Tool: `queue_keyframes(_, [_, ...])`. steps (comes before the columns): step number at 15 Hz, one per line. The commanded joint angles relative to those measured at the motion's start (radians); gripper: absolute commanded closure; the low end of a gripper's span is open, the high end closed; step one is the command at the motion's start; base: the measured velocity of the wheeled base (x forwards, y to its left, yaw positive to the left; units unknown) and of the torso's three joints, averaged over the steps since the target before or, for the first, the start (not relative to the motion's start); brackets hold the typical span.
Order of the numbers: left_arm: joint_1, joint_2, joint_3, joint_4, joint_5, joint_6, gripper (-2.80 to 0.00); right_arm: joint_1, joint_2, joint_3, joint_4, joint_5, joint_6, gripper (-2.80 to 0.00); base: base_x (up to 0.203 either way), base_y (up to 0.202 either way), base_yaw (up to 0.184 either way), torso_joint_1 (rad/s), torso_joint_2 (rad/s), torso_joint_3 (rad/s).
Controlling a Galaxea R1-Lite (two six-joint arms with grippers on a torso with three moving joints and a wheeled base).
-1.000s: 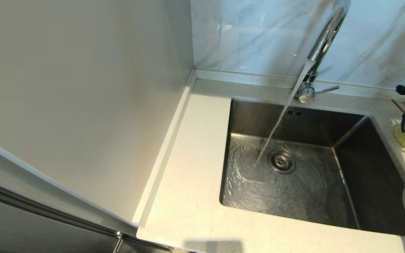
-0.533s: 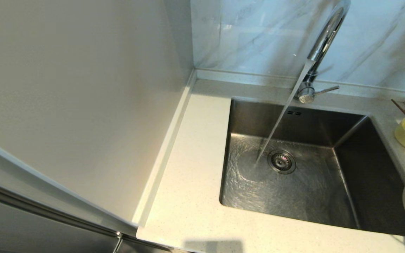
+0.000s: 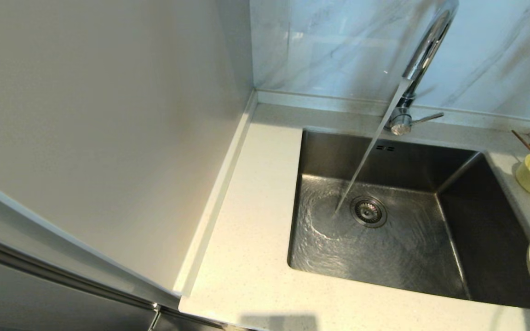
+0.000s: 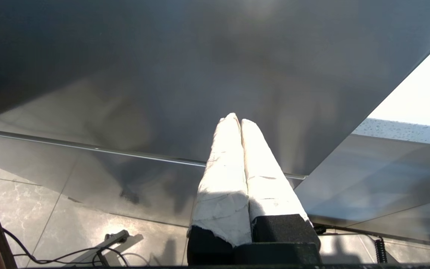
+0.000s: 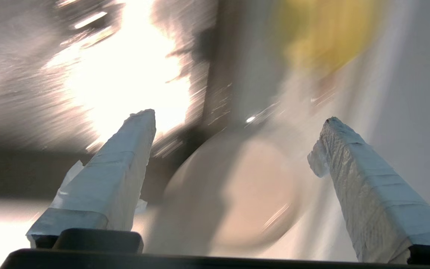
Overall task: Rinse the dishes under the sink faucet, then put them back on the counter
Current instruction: Pick up the plate
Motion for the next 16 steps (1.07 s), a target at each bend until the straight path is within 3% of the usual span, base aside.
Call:
queue_keyframes(1, [0.000,0.000,0.000,0.000,0.000,0.000,0.00,-0.014,-0.181,0.066,0.164,0.113,0.015,-2.80,0.000,0.000,0.000,0.000,0.00,0.000])
queue_keyframes(3, [0.000,0.000,0.000,0.000,0.000,0.000,0.00,-0.024,-0.275,0.304,0.140,0.138,0.037,-2.80,0.000,0.000,0.000,0.000,0.00,0.000])
queue_keyframes(7, [0.000,0.000,0.000,0.000,0.000,0.000,0.00,-0.042,-0.488,0.924,-0.175,0.079,0.051,-2.80,0.000,0.000,0.000,0.000,0.00,0.000])
queue_keyframes(9, [0.000,0.000,0.000,0.000,0.000,0.000,0.00,-0.047,-0.541,1.105,-0.305,0.038,0.056,-2.80,0.000,0.000,0.000,0.000,0.00,0.000])
queue_keyframes(11, [0.000,0.000,0.000,0.000,0.000,0.000,0.00,-0.050,-0.531,1.178,-0.419,0.007,0.064,-2.80,0.000,0.000,0.000,0.000,0.00,0.000])
queue_keyframes(12, [0.000,0.000,0.000,0.000,0.000,0.000,0.00,-0.050,-0.522,1.200,-0.465,0.005,0.065,0.00,0.000,0.000,0.000,0.000,0.00,0.000])
queue_keyframes(14, [0.000,0.000,0.000,0.000,0.000,0.000,0.00,-0.048,-0.481,1.238,-0.573,-0.003,0.064,0.00,0.000,0.000,0.000,0.000,0.00,0.000])
queue_keyframes(16, [0.000,0.000,0.000,0.000,0.000,0.000,0.00,-0.048,-0.432,1.272,-0.684,-0.059,0.064,0.00,0.000,0.000,0.000,0.000,0.00,0.000])
